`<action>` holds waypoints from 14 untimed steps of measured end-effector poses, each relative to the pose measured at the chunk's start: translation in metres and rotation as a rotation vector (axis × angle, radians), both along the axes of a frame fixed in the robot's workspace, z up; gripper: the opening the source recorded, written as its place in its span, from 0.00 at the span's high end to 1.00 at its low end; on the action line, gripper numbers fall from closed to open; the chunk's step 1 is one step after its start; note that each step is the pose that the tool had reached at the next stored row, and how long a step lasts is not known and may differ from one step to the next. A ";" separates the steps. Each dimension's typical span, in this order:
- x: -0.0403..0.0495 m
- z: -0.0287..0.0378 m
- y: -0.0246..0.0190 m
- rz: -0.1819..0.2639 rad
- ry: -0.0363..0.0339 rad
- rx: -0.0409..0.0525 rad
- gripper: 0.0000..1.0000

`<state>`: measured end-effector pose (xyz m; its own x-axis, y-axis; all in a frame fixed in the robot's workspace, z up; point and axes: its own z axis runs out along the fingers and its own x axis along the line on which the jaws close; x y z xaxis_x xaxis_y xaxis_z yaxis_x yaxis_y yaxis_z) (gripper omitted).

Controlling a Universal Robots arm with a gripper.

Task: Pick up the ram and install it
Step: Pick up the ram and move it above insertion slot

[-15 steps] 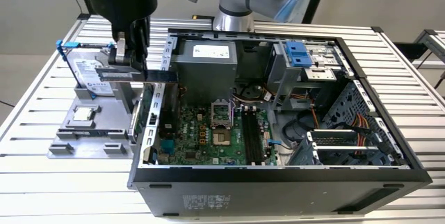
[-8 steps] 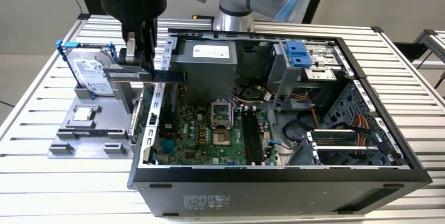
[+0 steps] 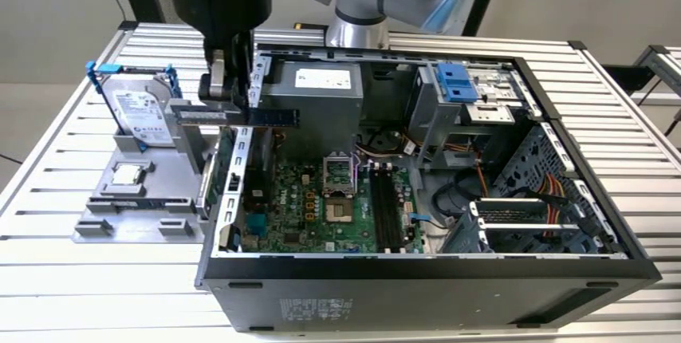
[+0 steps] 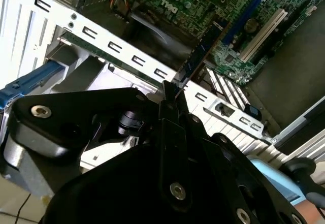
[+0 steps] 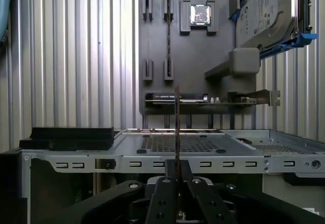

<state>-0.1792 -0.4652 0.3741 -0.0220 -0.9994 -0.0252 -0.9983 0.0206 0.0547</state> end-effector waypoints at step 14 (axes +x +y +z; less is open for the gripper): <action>0.0246 0.0000 0.0000 0.000 0.0000 0.0001 1.00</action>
<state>-0.1546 -0.4652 0.3741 -0.0220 -0.9994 -0.0253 -0.9983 0.0206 0.0547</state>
